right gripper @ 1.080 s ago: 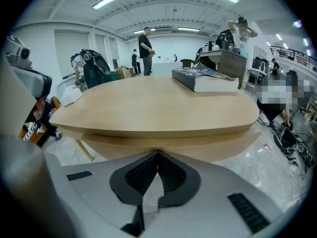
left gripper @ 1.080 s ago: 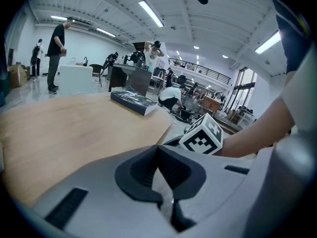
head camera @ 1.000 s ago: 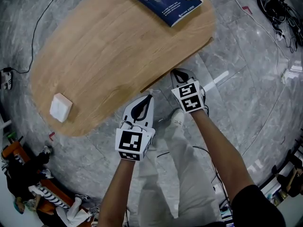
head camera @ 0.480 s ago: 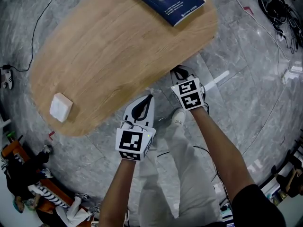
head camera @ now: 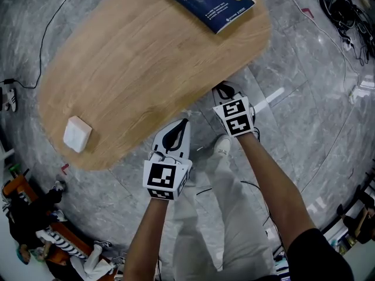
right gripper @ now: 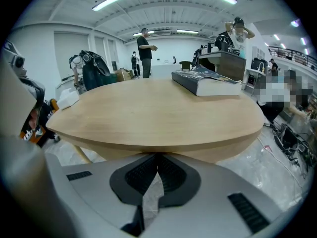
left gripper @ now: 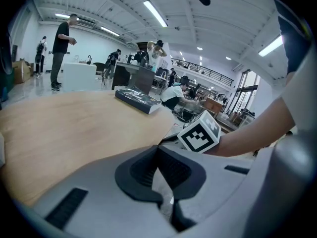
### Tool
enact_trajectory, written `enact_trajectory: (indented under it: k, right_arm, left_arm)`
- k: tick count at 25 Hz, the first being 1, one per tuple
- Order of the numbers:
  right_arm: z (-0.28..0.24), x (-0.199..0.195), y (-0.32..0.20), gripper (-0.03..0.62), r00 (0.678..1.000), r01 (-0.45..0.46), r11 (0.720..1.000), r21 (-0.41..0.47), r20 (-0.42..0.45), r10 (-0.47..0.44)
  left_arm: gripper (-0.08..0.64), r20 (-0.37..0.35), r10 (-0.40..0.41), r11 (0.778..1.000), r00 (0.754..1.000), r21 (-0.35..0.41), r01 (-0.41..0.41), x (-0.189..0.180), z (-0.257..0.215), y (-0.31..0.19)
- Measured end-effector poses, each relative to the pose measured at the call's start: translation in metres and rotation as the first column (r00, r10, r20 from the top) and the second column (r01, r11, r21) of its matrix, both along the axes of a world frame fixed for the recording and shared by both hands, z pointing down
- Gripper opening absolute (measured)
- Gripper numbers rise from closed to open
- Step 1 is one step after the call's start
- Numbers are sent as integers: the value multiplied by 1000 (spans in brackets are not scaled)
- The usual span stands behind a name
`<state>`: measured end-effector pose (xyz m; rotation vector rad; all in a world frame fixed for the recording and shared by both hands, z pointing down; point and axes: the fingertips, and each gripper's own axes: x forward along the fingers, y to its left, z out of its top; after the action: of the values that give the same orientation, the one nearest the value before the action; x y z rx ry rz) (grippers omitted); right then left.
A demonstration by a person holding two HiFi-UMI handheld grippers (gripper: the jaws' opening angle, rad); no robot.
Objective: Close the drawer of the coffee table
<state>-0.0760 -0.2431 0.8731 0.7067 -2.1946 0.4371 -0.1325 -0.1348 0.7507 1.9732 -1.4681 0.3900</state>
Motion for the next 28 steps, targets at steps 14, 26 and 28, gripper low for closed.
enact_trajectory:
  k: [14, 26, 28]
  right_arm:
    - [-30, 10, 16, 12, 1000, -19, 1000, -6, 17, 19]
    - [-108, 29, 29, 12, 993, -82, 997, -4, 91, 82]
    - [-123, 30, 29, 12, 991, -88, 996, -4, 105, 88]
  left_arm:
    - [-2, -3, -9, 1000, 1000, -2, 9, -9, -15, 2]
    - [-2, 6, -15, 999, 1000, 32, 15, -12, -66, -11]
    - [-2, 2, -20, 999, 1000, 37, 20, -10, -77, -11]
